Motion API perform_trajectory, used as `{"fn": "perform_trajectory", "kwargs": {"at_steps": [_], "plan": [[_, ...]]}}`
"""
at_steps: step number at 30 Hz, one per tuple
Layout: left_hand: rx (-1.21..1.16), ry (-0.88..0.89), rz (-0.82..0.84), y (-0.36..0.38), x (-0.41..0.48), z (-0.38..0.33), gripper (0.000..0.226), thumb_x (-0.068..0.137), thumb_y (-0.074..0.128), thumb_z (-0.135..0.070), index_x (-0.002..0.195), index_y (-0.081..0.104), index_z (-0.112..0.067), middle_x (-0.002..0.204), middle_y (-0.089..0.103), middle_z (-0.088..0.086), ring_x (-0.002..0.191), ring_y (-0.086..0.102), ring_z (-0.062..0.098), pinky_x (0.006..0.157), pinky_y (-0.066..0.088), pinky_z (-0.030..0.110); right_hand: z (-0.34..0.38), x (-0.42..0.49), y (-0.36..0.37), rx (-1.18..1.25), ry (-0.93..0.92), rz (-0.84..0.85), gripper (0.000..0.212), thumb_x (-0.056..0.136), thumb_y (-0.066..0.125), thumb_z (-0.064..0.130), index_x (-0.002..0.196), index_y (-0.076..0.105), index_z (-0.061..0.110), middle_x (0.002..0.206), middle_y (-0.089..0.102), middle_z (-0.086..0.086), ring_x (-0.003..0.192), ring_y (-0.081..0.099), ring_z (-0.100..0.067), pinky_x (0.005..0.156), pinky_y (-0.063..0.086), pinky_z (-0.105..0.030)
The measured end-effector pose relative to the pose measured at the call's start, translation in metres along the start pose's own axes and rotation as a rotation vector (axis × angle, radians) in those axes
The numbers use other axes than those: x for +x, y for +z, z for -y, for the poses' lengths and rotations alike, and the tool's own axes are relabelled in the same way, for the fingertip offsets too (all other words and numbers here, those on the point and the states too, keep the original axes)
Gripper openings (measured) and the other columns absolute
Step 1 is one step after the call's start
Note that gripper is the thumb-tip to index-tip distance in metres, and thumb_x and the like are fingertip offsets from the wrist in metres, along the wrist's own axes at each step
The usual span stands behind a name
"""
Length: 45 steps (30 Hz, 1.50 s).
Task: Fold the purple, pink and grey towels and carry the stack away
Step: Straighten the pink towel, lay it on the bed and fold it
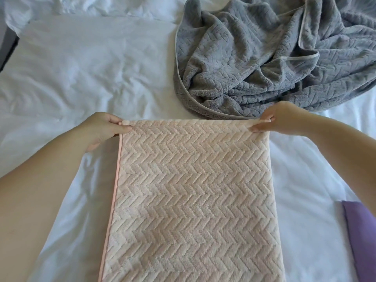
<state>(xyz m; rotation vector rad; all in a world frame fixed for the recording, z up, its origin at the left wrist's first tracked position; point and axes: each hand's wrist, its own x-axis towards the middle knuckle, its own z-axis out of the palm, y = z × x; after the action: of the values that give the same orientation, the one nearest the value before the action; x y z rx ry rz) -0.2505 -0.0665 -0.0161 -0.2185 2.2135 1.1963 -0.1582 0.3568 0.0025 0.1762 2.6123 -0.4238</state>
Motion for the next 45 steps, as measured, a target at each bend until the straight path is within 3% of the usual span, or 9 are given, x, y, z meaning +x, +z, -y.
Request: {"fn": "perform_trajectory", "kwargs": {"at_steps": [6,10,14,17,20,25,32,38,45], "plan": [[0.011,0.041,-0.181,0.0,0.006,-0.004,0.021,0.069,0.082,-0.011,0.087,0.071,-0.013,0.092,0.068,0.006,0.089,0.062,0.014,0.089,0.046,0.021,-0.001,0.009,0.0,0.183,0.118,-0.143,0.04,0.064,0.081,0.046,0.075,0.059,0.015,0.077,0.057,-0.002,0.065,0.047,-0.012,0.052,0.031,-0.027],[0.27,0.137,-0.322,0.019,0.017,0.002,0.019,0.072,0.081,-0.016,0.084,0.067,-0.015,0.077,0.06,-0.002,0.074,0.057,0.013,0.065,0.039,0.022,0.013,0.014,0.022,0.26,0.128,-0.285,0.039,0.069,0.082,0.023,0.084,0.047,0.014,0.077,0.051,0.001,0.068,0.047,-0.018,0.052,0.034,-0.028],[0.384,0.161,-0.446,0.041,0.015,0.013,0.028,0.078,0.07,-0.012,0.097,0.049,-0.011,0.101,0.056,0.01,0.094,0.055,0.03,0.07,0.04,0.03,0.025,0.007,0.061,0.115,0.177,-0.416,0.037,0.083,0.066,0.016,0.114,0.047,0.016,0.111,0.06,-0.008,0.102,0.053,-0.029,0.082,0.049,-0.041],[0.674,0.43,-0.646,0.066,-0.002,0.013,0.034,0.075,0.055,-0.01,0.109,0.052,-0.011,0.134,0.044,0.016,0.123,0.039,0.041,0.098,0.032,0.044,0.052,-0.014,0.086,0.118,0.12,-0.712,0.043,0.078,0.054,0.003,0.12,0.05,0.012,0.13,0.048,-0.011,0.123,0.038,-0.031,0.106,0.028,-0.039],[0.902,0.854,-0.432,0.119,-0.025,0.018,0.044,0.088,0.044,-0.025,0.132,0.049,-0.023,0.152,0.033,0.003,0.138,0.028,0.031,0.114,0.014,0.049,0.094,-0.034,0.122,0.111,-0.09,-0.669,0.048,0.087,0.043,0.015,0.135,0.045,0.015,0.148,0.037,-0.004,0.142,0.019,-0.025,0.118,0.006,-0.039],[1.191,0.538,-0.278,0.129,0.001,0.052,0.059,0.09,-0.01,-0.066,0.144,-0.022,-0.045,0.157,-0.021,-0.011,0.143,-0.027,0.019,0.111,-0.026,0.041,0.076,-0.02,0.153,-0.06,-0.012,-0.335,0.059,0.096,0.002,0.058,0.149,-0.007,0.036,0.157,-0.011,0.017,0.143,-0.023,-0.008,0.117,-0.016,-0.034],[1.194,0.21,-0.376,0.087,0.0,0.062,0.07,0.088,-0.012,-0.062,0.15,-0.012,-0.03,0.158,-0.02,-0.008,0.144,-0.023,0.02,0.113,-0.021,0.046,0.043,-0.024,0.145,0.021,0.349,-0.294,0.07,0.094,0.005,0.061,0.149,-0.015,0.024,0.157,-0.02,0.004,0.144,-0.019,-0.018,0.12,-0.005,-0.041],[1.112,0.593,-0.148,0.134,-0.102,0.087,0.063,0.095,-0.004,-0.061,0.151,-0.007,-0.033,0.16,-0.014,-0.008,0.146,-0.02,0.018,0.118,-0.011,0.045,0.095,-0.103,0.178,0.043,0.065,-0.367,0.063,0.095,0.006,0.058,0.149,-0.012,0.03,0.156,-0.017,0.009,0.144,-0.021,-0.013,0.119,-0.009,-0.038],[1.119,0.332,-0.236,0.122,-0.138,0.127,0.068,0.09,-0.006,-0.061,0.151,-0.008,-0.031,0.158,-0.017,-0.008,0.145,-0.02,0.015,0.113,-0.023,0.039,0.078,-0.177,0.215,0.172,0.349,-0.329,0.065,0.097,0.02,0.05,0.152,0.002,0.021,0.161,-0.001,0.004,0.147,-0.008,-0.016,0.12,-0.001,-0.035]]}}
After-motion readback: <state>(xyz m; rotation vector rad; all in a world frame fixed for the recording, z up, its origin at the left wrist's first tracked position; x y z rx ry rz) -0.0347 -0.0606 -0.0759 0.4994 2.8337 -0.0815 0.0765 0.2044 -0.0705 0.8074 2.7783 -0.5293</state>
